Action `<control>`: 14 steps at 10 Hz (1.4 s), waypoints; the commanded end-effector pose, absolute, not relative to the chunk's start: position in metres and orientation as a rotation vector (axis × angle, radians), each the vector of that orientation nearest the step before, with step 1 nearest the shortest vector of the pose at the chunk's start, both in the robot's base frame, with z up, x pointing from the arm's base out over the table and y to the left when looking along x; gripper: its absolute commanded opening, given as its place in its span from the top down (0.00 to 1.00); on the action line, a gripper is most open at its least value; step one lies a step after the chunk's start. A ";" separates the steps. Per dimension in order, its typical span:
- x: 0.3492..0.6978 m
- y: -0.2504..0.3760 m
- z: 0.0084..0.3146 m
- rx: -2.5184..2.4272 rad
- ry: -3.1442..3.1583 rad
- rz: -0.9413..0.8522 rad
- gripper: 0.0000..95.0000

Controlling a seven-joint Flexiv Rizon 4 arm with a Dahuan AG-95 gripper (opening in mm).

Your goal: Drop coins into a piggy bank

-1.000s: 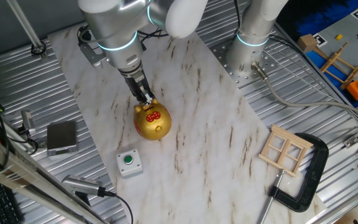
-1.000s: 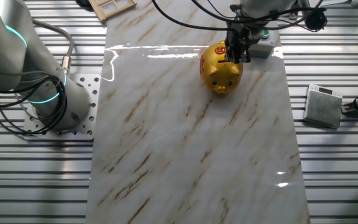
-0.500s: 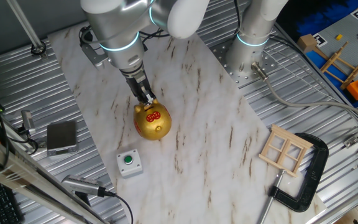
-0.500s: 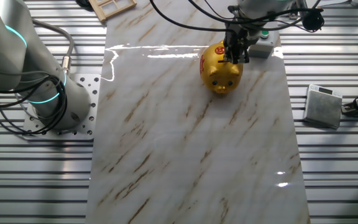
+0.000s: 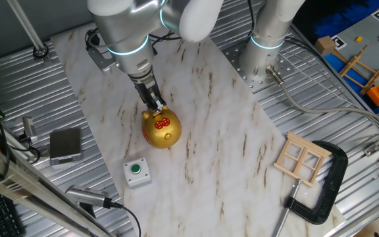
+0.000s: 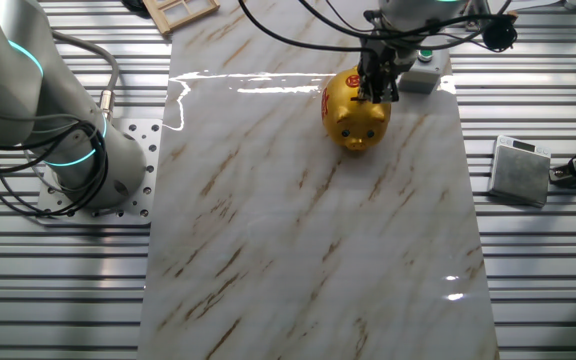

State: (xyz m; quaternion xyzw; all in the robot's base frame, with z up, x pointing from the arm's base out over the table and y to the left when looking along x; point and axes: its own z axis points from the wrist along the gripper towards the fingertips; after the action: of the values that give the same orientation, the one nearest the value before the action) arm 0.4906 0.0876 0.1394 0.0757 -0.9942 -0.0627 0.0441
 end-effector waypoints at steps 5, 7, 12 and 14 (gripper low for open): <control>0.492 0.090 0.137 0.231 -3.043 -0.191 1.00; 0.492 0.090 0.137 0.237 -3.046 -0.193 1.00; 0.492 0.089 0.137 0.266 -3.055 -0.195 0.80; 0.492 0.089 0.137 0.270 -3.054 -0.196 0.80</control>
State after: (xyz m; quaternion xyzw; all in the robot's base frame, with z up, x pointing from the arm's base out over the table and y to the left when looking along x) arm 0.4922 0.0893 0.1363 0.0877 -0.9936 -0.0630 0.0343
